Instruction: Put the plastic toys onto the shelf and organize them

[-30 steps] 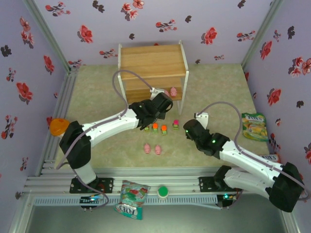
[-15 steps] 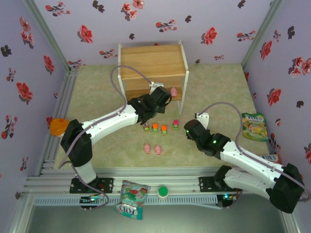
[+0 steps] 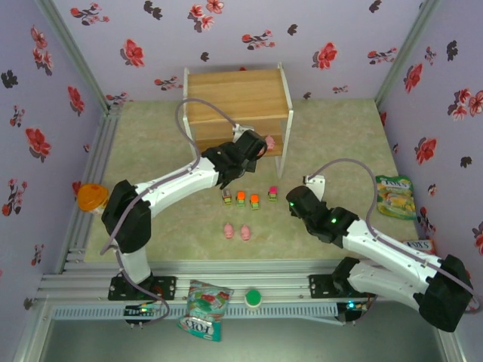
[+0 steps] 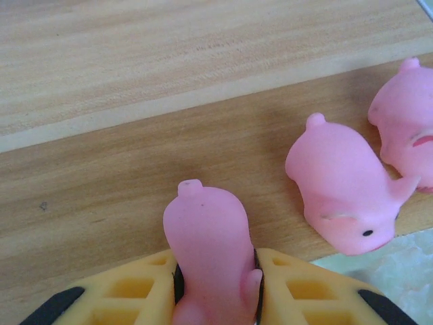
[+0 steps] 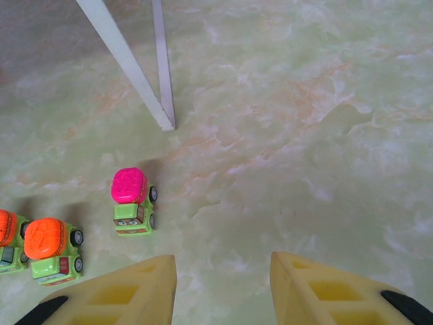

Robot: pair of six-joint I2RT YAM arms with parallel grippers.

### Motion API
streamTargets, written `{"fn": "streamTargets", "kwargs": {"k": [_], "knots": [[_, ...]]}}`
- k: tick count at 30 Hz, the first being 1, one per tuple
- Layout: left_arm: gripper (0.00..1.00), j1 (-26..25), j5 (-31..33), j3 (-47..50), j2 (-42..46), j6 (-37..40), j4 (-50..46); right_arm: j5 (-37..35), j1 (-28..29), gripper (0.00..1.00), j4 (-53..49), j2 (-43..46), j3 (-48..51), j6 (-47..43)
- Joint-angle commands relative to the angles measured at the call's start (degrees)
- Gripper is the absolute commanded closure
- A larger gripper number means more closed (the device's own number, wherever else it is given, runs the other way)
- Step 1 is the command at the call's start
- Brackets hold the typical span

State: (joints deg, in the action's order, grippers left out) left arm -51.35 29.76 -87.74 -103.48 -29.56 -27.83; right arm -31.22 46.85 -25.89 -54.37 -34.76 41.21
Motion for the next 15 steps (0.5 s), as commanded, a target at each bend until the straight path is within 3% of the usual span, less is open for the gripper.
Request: {"fn": "streamTargets", "kwargs": {"k": [1,15], "knots": [[0.68,0.4,-0.1,-2.3,-0.8,1.4,0.2,-0.1,-0.3,0.58,-1.8,0.7,0.0,1.3],[0.68,1.2,-0.1,-4.4,-2.1,2.2,0.0,-0.2,-0.4,0.58,-2.2,2.2,1.2,2.0]]}}
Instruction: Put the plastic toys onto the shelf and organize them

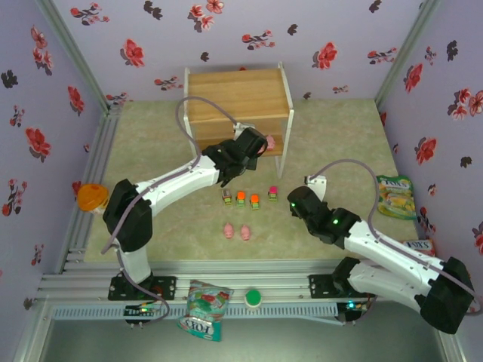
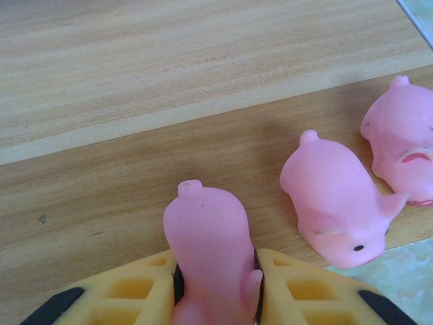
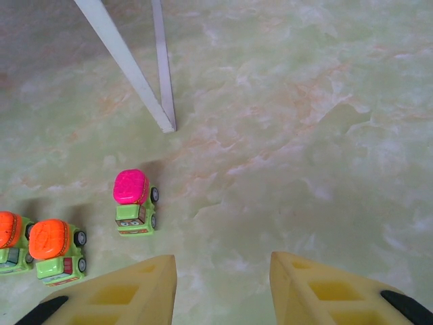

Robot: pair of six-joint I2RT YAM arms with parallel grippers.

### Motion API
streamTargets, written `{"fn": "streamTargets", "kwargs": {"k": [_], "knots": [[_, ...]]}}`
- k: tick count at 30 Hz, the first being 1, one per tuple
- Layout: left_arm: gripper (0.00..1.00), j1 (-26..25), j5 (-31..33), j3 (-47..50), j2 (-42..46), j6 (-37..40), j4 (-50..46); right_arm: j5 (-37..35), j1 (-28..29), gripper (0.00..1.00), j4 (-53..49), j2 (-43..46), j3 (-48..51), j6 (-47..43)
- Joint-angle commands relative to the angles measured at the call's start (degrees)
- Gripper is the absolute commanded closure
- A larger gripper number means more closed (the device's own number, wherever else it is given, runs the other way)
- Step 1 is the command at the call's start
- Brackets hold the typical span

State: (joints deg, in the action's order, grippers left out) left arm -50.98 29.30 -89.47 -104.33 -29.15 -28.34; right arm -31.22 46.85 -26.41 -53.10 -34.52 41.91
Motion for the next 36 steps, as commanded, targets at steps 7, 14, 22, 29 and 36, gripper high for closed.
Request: {"fn": "streamTargets", "kwargs": {"k": [7,14,22,29,36], "knots": [[0.65,1.0,0.2,-3.1,-2.5,1.6,0.8,-0.4,-0.4,0.58,-2.4,1.9,1.2,1.5],[0.63,0.9,0.0,-0.3,-2.5,0.7,3.4,-0.4,-0.4,0.58,-2.4,2.0,1.3,1.5],[0.64,0.9,-0.1,3.6,-1.8,0.1,7.5,-0.5,-0.3,0.58,-2.3,1.7,1.0,1.2],[0.60,0.8,0.2,4.1,-1.3,0.0,7.8,-0.5,-0.4,0.58,-2.4,1.7,0.9,1.3],[0.56,0.8,0.7,4.7,0.2,0.0,7.8,-0.3,-0.4,0.58,-2.0,1.5,1.0,1.3]]}}
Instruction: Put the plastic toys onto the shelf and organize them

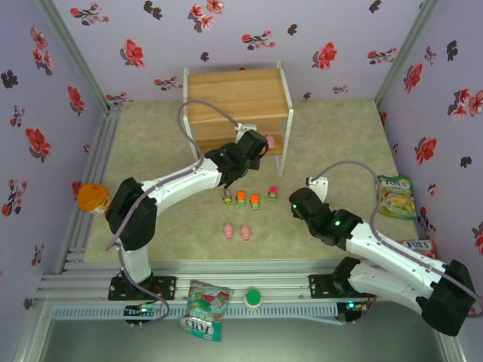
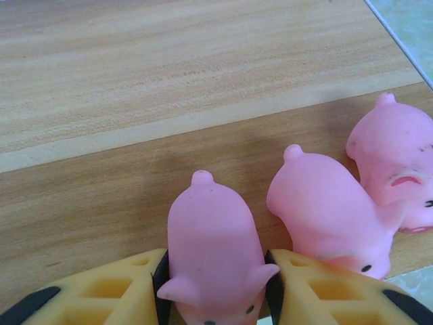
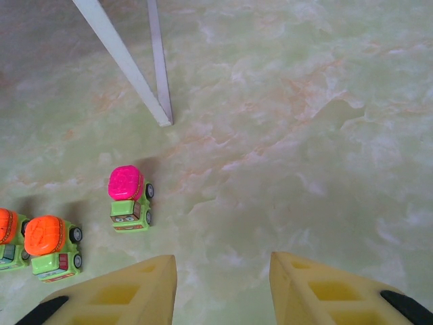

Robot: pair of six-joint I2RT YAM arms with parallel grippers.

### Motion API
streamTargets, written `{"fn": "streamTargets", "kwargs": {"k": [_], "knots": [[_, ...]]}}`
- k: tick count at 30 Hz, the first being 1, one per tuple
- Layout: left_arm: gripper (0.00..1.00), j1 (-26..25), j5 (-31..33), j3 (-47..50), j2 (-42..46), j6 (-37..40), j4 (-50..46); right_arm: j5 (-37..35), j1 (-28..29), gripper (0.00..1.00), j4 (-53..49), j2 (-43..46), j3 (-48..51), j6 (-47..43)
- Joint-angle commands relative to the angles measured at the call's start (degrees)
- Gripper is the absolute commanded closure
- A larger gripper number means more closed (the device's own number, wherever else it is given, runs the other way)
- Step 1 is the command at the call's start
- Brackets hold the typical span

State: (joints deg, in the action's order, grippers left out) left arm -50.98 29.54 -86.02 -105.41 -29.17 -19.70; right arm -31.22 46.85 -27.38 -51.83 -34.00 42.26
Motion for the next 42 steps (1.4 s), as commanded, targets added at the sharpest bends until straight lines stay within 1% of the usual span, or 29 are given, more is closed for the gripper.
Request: {"fn": "streamTargets", "kwargs": {"k": [1,14,42], "knots": [[0.56,0.8,0.7,1.2,1.5,0.0,-0.8,-0.3,-0.3,0.58,-1.0,0.1,0.4,0.9],[0.54,-0.1,2.9,1.9,4.1,0.7,-1.3,0.0,-0.4,0.58,-0.8,0.2,0.5,0.9],[0.52,-1.1,0.8,0.8,4.9,2.0,0.3,0.2,-0.3,0.58,-0.2,-0.7,-0.3,0.1]]}}
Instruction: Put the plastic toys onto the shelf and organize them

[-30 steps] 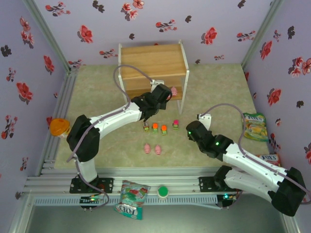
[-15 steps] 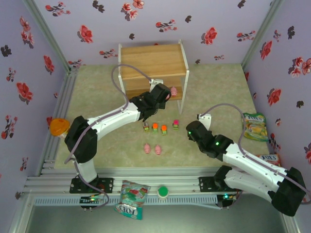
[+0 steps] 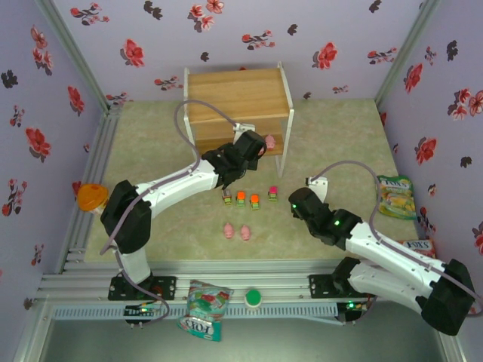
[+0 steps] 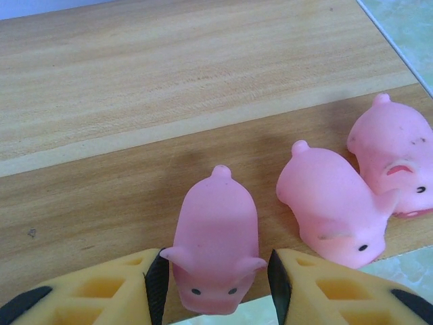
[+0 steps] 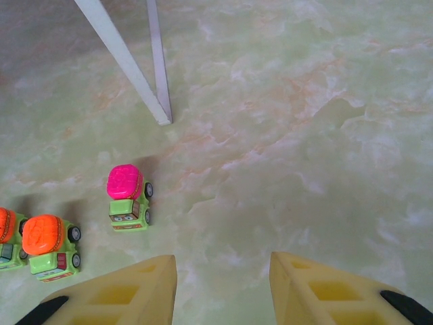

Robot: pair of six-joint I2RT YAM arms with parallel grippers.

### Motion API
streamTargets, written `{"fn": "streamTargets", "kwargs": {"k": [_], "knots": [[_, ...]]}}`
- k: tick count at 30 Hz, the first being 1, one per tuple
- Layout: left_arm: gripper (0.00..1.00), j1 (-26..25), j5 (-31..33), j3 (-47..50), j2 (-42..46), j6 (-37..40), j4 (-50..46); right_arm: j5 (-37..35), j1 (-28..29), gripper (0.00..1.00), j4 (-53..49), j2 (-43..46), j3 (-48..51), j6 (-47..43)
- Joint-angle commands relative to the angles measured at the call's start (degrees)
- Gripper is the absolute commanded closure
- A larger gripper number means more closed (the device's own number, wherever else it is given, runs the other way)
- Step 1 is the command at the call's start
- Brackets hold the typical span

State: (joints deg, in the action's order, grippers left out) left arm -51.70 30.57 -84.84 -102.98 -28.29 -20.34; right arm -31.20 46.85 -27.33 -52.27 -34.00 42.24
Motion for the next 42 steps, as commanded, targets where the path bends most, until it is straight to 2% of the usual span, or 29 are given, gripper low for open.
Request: {"fn": "streamTargets", "kwargs": {"k": [1,27,42], "knots": [[0.52,-0.4,-0.2,-0.4,2.4,1.1,1.0,0.2,-0.4,0.58,-0.2,-0.3,-0.3,0.0],[0.52,-0.9,-0.9,3.4,7.3,1.1,3.7,1.2,-0.3,0.59,0.1,0.5,0.4,0.5],[0.52,-4.9,2.5,8.8,13.8,0.3,1.8,0.1,3.6,0.59,1.3,-1.1,-0.7,0.8]]}}
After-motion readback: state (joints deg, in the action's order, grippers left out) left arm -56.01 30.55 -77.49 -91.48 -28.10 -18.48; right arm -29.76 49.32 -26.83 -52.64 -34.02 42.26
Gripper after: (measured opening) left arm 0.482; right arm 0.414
